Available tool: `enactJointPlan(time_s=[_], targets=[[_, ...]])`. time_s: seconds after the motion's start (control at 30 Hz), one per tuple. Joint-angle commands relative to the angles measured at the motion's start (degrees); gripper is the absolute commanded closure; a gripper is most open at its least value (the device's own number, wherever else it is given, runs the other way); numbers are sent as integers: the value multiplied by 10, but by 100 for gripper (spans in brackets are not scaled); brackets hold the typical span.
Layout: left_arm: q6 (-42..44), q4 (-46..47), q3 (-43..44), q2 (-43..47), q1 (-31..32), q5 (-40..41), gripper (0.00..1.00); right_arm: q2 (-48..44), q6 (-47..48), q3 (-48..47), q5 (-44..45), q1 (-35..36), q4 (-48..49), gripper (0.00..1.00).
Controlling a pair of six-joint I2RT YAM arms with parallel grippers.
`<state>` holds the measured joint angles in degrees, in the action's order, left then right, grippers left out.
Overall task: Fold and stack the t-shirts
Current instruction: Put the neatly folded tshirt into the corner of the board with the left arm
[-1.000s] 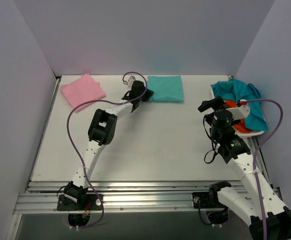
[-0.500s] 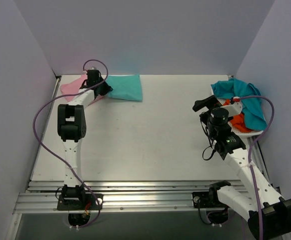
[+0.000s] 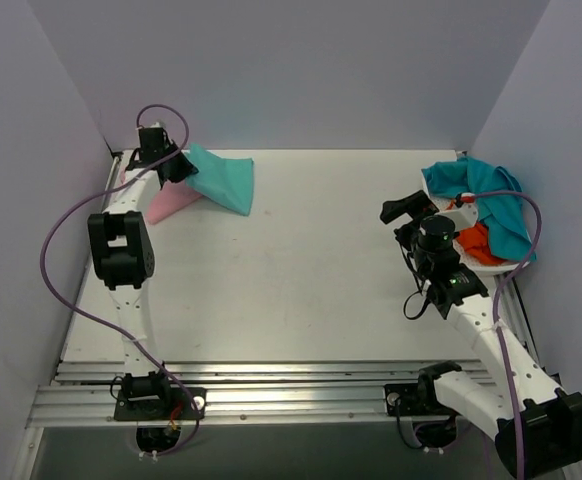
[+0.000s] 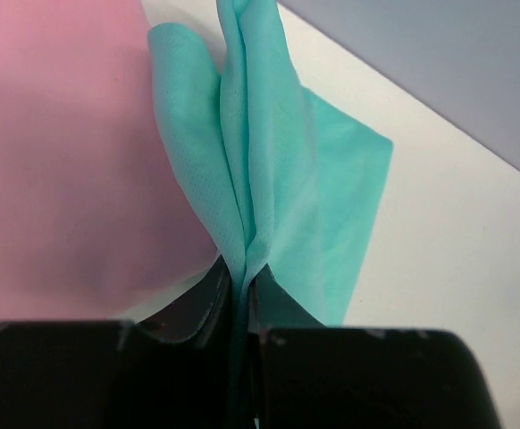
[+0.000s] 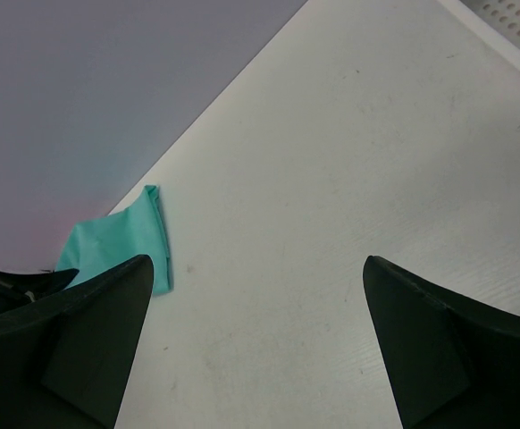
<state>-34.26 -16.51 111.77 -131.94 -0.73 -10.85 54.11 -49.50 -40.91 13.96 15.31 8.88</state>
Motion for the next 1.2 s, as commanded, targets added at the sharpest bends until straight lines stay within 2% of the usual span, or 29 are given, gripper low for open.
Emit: enactJointPlan(time_s=[0.0,0.07,0.17,0.5,0.57,0.63,0.73,0.77,0.83,0.9,1.0,1.03,1.07,1.17], targets=[[39,-21,61,40,-30,-15,98,3,-3,3,-11,-3,28,1],[47,-42,102,34,-40,-17,98,6,-3,4,-13,-2,34,1],[52,-66,115,37,-56,-21,98,13,-3,3,-15,-2,36,1],[38,-15,-11,109,-107,5,98,35,-8,10,-37,0,57,1],[31,8,-62,122,-117,26,98,43,-8,9,-38,2,59,2],[21,30,-121,137,-139,34,98,50,-5,8,-37,3,60,2],[-6,44,-148,123,-174,35,96,59,-1,7,-31,5,61,2],[-29,26,-146,114,-185,36,91,60,0,7,-29,4,61,2],[-47,16,-139,79,-205,27,60,66,1,0,-24,5,54,2],[-73,15,-140,55,-231,1,33,66,6,-2,-24,5,48,2],[-122,83,-189,56,-246,-35,22,64,8,4,-32,8,63,2],[-136,99,-199,60,-248,-71,15,67,10,4,-33,9,64,2],[-161,150,-211,63,-258,-93,14,69,12,2,-33,9,62,2],[-192,223,-257,91,-269,-121,12,72,15,3,-30,12,62,2]])
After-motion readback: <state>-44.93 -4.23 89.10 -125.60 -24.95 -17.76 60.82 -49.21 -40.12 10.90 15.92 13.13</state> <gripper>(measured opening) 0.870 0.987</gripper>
